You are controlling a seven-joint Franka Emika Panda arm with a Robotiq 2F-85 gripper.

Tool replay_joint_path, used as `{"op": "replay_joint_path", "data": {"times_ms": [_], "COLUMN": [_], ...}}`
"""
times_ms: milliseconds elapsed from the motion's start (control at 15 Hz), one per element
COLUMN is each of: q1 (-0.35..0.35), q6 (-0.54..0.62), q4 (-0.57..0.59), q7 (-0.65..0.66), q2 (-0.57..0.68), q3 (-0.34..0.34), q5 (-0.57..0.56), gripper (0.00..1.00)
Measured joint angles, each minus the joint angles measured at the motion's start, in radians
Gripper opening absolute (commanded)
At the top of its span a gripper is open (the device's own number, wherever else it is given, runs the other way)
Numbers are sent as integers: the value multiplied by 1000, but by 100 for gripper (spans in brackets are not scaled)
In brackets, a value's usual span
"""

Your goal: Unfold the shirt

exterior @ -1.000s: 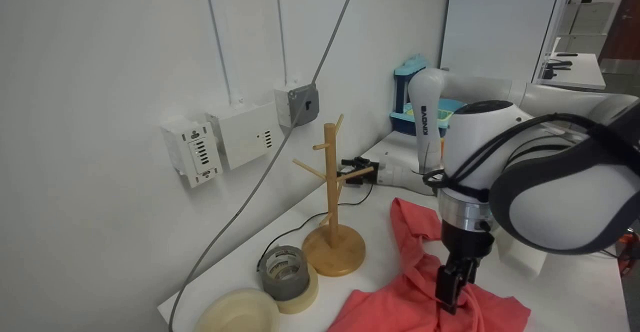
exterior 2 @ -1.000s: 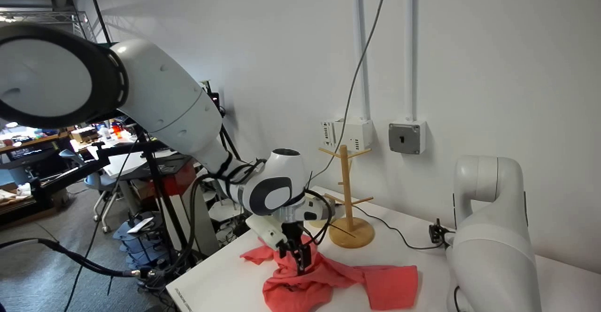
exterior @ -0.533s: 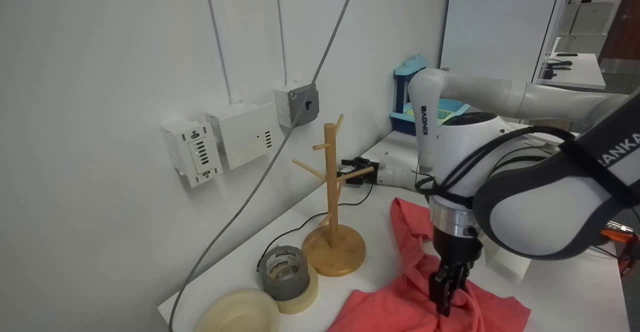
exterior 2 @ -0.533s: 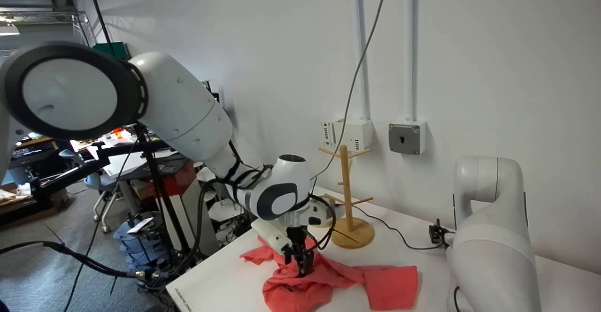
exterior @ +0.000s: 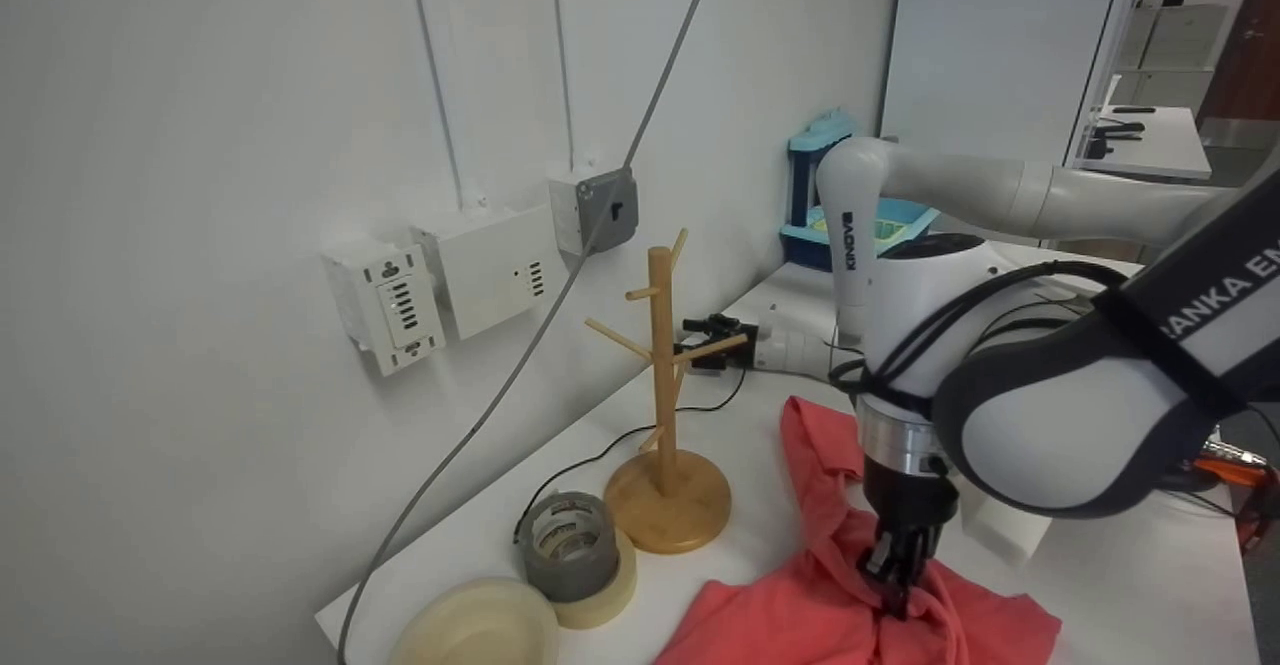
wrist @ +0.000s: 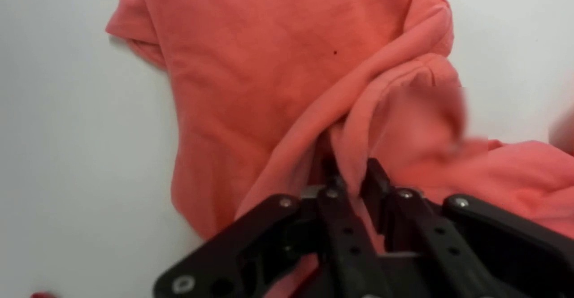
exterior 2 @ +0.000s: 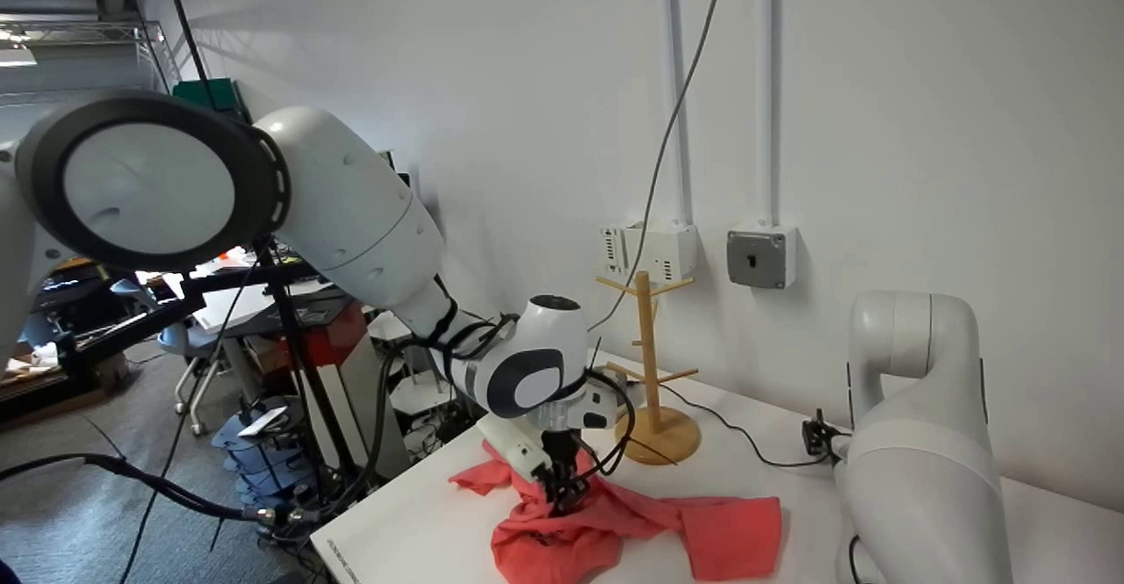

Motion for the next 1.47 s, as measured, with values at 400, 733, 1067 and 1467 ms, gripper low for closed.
{"op": "replay_joint_path", "data": {"times_ms": [400,733,1067,1467], "q1": [18,89,116,105], "q6": [-1,-88,-313,-330], "q4": [-14,-60,-85,-113], "q7": [-14,-14,-17,-16], "q2": [-52,-176,-333,-468], "q3": [-4,-60,-77,-93], "q5": [-6,-130,-289,-344], "gripper": [1,1,1,1]}}
